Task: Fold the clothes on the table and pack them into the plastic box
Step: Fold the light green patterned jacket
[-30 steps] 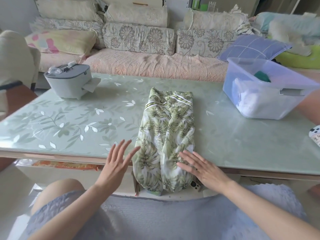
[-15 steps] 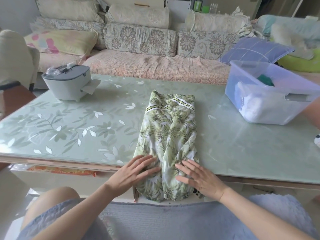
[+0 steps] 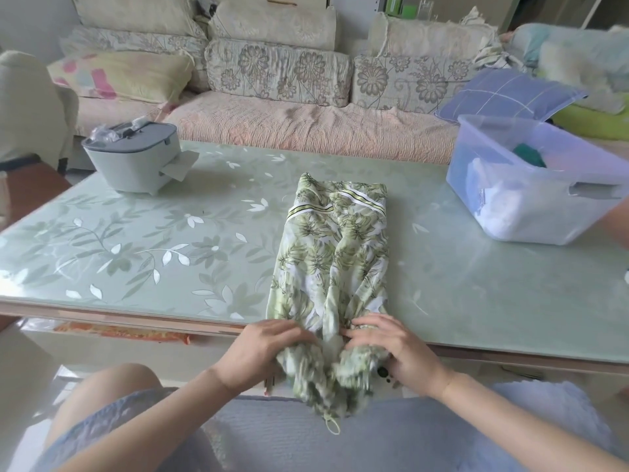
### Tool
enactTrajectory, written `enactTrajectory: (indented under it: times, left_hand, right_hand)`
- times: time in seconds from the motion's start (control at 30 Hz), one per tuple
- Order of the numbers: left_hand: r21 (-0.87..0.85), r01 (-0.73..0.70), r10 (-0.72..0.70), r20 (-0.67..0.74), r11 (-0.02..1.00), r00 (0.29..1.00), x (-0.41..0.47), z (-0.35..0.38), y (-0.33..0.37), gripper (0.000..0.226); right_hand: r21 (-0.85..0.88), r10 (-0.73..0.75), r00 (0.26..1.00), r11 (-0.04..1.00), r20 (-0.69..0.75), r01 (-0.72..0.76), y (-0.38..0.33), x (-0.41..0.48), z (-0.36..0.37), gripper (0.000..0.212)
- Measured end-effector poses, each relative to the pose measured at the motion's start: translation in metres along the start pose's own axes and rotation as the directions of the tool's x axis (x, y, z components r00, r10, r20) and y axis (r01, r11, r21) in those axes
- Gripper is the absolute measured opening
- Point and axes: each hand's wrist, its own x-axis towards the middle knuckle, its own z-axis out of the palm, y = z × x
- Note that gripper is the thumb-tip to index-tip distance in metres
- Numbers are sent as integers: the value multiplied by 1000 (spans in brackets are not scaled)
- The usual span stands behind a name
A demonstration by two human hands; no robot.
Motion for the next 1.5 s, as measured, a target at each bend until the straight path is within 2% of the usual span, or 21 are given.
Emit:
enactTrajectory:
  times: [0.07, 0.13, 0.17, 0.23, 0.3, 0.37, 0.4, 0.47, 0.5, 0.53, 0.6, 0.67, 0.73, 0.8, 0.9, 0.97, 1.1, 1.2, 1.37, 1.43, 1.5]
  left_hand:
    - [-162, 322, -327, -4, 933, 945, 8, -11, 10, 53]
    - [-375, 525, -566, 2, 764, 824, 27, -19, 19, 35]
    - [-472, 578, -653, 9, 665, 758, 38, -21, 20, 33]
    - [-562, 672, -782, 70, 482, 619, 59, -25, 16, 41]
    - [-535, 767, -861, 136, 353, 491, 72, -26, 3, 38]
    - [-471, 821, -880, 170, 322, 443, 77, -25, -7, 22]
    - [-424, 839, -877, 178, 340, 446, 79, -27, -8, 14]
    - [-340, 854, -870, 163, 394, 466, 80, -28, -9, 30]
    - [-323, 848, -863, 145, 421, 484, 79, -28, -7, 40]
    - [-333, 838, -860, 128, 432, 494, 78, -28, -7, 47]
    - [-398, 822, -866, 119, 406, 485, 77, -28, -5, 53]
    - [-454, 794, -857, 117, 404, 502, 76, -29, -2, 56]
    - [-446, 753, -814, 88, 484, 574, 76, -26, -3, 60]
    - [-422, 712, -778, 23, 561, 627, 76, -22, -2, 49]
    - [-445, 697, -796, -66, 563, 601, 76, -15, -7, 11]
    - [-457, 701, -814, -101, 548, 571, 76, -14, -11, 8]
    - [-403, 725, -822, -153, 559, 548, 85, -15, -18, 29]
    - [-383, 720, -811, -173, 578, 559, 93, -11, -20, 33]
    - [-403, 741, -841, -193, 537, 505, 99, -5, -32, 32]
    - [-322, 764, -829, -190, 559, 527, 99, -2, -38, 28]
    - [-215, 724, -754, -236, 655, 612, 95, 1, -42, 22]
  right_hand:
    - [269, 250, 967, 929, 51, -254, -13, 5, -17, 50]
    - [558, 407, 901, 718, 147, -415, -29, 18, -35, 25]
    - [632, 475, 867, 628, 152, -454, -30, 25, -40, 26]
    - [651, 627, 765, 523, 145, -551, -19, 42, -45, 35]
    - [600, 747, 649, 456, 143, -657, -11, 53, -45, 41]
    - [559, 797, 592, 440, 117, -703, -5, 58, -42, 27]
    - [536, 803, 591, 464, 83, -706, -2, 59, -40, 27]
    - [485, 806, 590, 502, 37, -716, 0, 59, -36, 19]
    - [451, 815, 579, 505, 33, -736, -1, 58, -35, 27]
    - [429, 822, 569, 507, 20, -747, -1, 56, -35, 45]
    - [457, 816, 578, 517, -7, -724, -4, 51, -37, 69]
    - [520, 778, 624, 564, -73, -642, -9, 49, -42, 78]
    - [474, 698, 708, 662, -108, -581, -13, 48, -44, 82]
    - [383, 638, 754, 743, -157, -549, -5, 48, -37, 71]
    - [289, 624, 744, 777, -238, -560, 7, 48, -29, 28]
    - [283, 614, 739, 787, -275, -549, 18, 47, -26, 31]
    - [222, 449, 803, 893, -393, -391, 27, 55, -28, 32]
    - [241, 398, 856, 912, -330, -331, 31, 60, -30, 32]
    - [357, 597, 722, 797, -350, -487, 38, 66, -25, 38]
    - [320, 634, 713, 771, -299, -551, 41, 68, -25, 37]
    - [242, 642, 717, 767, -271, -594, 42, 68, -25, 32]
